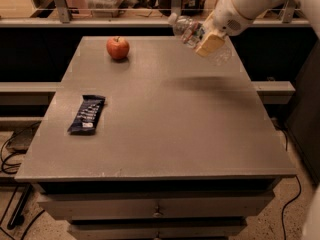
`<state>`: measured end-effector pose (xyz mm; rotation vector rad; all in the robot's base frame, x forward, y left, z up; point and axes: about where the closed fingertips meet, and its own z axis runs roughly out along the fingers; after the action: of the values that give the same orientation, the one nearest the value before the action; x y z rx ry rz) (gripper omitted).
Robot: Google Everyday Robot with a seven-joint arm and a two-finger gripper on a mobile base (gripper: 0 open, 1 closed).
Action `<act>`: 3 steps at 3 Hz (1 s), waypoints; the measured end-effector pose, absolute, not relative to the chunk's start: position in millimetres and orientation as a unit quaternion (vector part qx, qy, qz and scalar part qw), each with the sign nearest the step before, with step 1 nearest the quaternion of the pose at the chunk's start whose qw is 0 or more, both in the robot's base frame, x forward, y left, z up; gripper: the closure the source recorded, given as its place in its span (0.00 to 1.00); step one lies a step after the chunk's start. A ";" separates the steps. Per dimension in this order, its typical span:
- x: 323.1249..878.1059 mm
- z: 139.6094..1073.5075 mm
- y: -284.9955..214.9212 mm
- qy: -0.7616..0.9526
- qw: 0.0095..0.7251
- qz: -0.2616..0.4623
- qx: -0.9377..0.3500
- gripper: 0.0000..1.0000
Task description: Place water bottle upright
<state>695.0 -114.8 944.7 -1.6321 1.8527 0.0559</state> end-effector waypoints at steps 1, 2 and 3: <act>683.3 943.3 -128.3 0.710 0.387 0.058 -0.585 1.00; 676.7 941.0 -141.3 0.705 0.445 0.096 -0.544 1.00; 675.9 942.1 -149.9 0.695 0.483 0.123 -0.518 1.00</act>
Offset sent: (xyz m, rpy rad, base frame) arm -0.0271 -0.0521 0.0019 0.5061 -0.1263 -0.1089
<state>675.9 -149.9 942.1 -1.2621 1.6930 0.3006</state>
